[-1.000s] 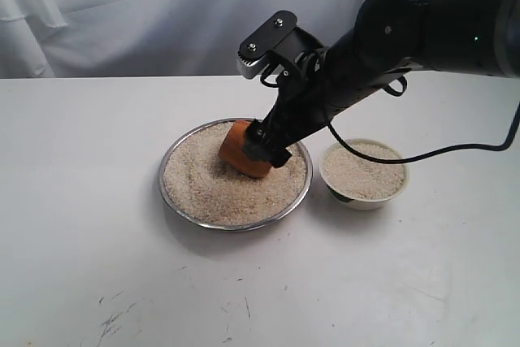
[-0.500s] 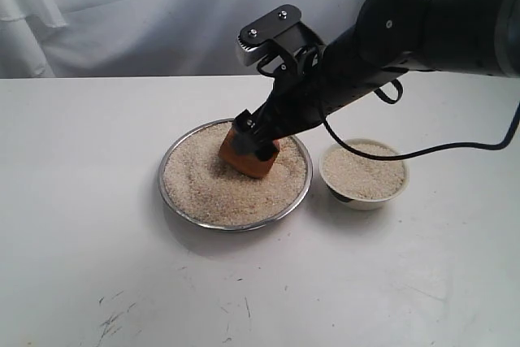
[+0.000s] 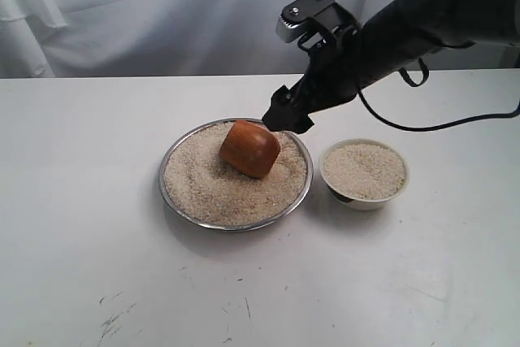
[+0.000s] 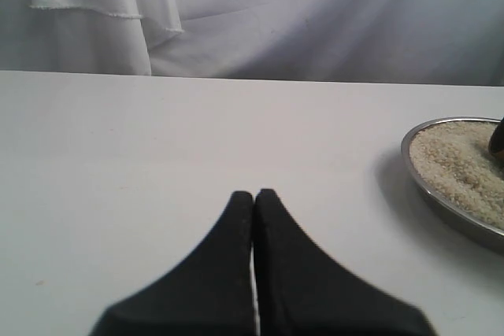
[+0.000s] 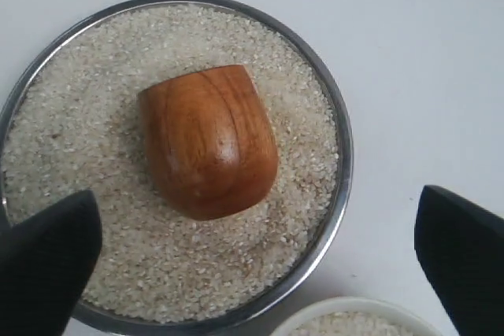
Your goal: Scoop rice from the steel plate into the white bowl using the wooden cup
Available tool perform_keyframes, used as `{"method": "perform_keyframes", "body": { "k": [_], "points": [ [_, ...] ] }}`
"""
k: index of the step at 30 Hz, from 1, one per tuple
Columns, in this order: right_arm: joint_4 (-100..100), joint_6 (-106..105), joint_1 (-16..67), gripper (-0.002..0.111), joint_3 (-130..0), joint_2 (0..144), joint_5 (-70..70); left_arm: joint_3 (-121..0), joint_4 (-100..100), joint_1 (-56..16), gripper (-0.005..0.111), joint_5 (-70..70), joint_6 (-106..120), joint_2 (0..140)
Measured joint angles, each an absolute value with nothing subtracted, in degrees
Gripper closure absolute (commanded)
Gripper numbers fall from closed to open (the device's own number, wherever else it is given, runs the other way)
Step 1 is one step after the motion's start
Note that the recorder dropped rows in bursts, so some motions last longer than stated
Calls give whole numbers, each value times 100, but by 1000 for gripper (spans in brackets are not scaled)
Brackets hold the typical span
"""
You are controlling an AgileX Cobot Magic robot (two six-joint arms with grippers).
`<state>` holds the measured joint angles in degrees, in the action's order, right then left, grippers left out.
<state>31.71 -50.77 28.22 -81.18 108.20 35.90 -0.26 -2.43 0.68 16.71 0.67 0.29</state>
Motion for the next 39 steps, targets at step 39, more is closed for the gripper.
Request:
{"method": "perform_keyframes", "body": {
  "k": [39],
  "points": [
    [4643,-7908,2292,9,-9365,12255,5925,-26,-243,68,107,1671,67,29]
  ]
}}
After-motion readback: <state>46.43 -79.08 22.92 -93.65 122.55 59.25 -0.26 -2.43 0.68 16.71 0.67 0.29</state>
